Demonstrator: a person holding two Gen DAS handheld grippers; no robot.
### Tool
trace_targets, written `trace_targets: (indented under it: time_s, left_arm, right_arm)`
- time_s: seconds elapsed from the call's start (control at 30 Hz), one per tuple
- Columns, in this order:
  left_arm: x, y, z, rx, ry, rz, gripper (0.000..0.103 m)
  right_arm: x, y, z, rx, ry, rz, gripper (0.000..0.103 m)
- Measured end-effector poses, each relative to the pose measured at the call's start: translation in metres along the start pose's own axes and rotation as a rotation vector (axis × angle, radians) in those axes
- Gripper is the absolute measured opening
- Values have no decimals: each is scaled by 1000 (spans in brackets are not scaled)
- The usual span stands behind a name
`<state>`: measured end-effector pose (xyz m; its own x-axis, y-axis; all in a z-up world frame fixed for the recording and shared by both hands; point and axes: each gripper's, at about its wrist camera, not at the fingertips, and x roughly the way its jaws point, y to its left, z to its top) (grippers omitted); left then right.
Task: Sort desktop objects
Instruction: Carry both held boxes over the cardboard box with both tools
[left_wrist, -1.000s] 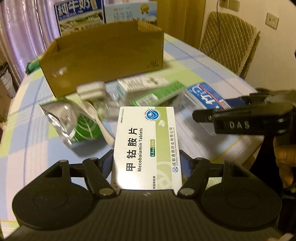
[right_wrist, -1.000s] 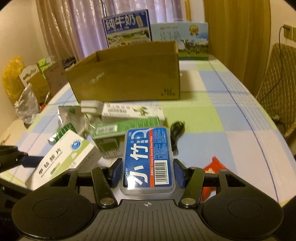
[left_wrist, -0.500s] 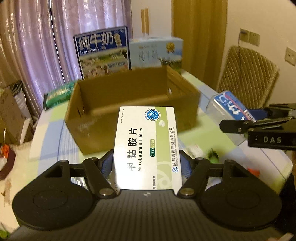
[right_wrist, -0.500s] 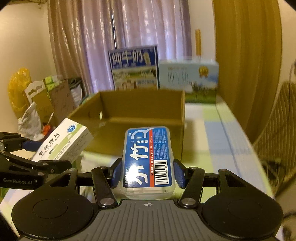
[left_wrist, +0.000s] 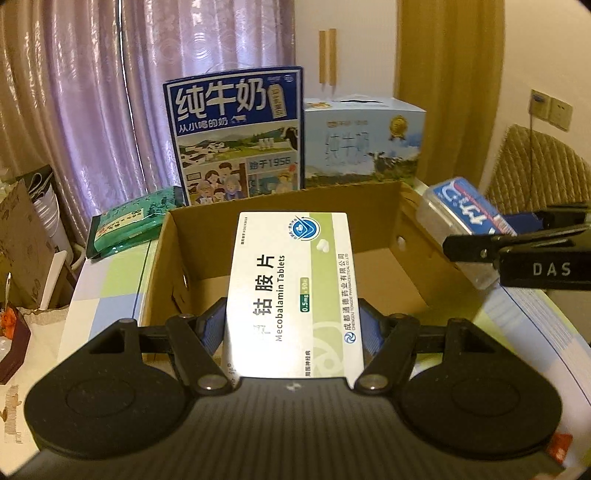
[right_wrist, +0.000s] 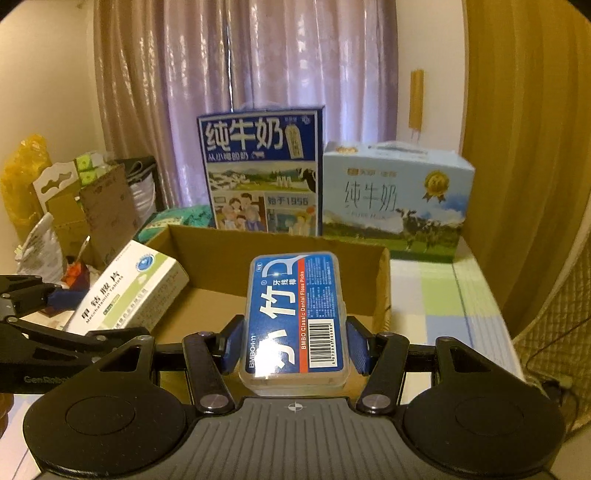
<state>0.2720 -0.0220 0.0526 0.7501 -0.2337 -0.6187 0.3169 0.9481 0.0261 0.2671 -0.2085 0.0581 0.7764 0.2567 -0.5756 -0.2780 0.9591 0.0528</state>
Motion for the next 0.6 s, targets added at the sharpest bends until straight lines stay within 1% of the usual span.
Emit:
trace_targets:
  time_s: [0.1,0.3,0.6]
  left_arm:
    - [13,8,4,-24,-5,-5,67]
    - [34,14,9,-33,-2,-11,67]
    - [54,20,16,-72,-9,-24,67]
  right_arm:
    - [18,-4,4,15,24,4,54]
    - [42,-10,11,36,41,5,54]
    - [63,-12,5,53,75,3,54]
